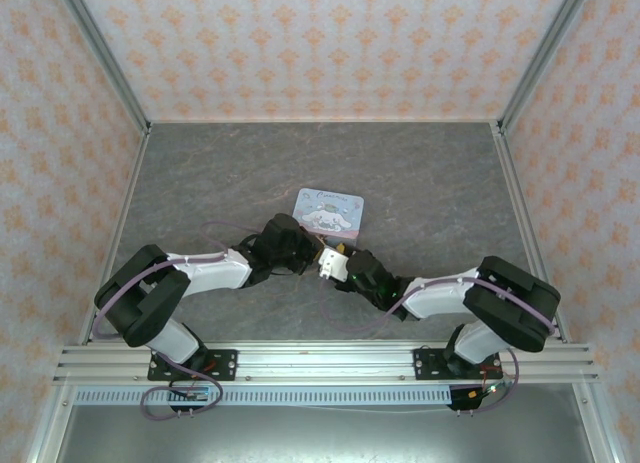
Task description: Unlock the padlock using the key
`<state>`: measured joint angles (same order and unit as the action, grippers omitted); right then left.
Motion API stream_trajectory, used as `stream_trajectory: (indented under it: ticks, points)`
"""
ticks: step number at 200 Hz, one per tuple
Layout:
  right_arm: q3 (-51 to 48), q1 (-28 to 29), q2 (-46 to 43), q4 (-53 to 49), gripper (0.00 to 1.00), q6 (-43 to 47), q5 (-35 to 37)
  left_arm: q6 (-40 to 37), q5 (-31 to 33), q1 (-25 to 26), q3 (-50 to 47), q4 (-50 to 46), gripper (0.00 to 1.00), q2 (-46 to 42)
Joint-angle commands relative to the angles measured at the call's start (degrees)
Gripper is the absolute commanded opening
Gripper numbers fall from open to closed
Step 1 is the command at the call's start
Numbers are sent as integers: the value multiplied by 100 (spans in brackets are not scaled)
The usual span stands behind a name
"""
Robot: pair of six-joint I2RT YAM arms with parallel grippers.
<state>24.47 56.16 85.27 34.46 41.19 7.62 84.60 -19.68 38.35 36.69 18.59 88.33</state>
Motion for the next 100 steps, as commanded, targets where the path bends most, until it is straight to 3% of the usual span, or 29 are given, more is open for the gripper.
stream_trajectory:
  ticks: [1,100]
  points:
    - [197,41,116,254,40,-74,143,22,-41,-12,169,31,0,-159]
    - [278,42,331,394,19,-247,170,22,-55,-12,180,40,0,-124]
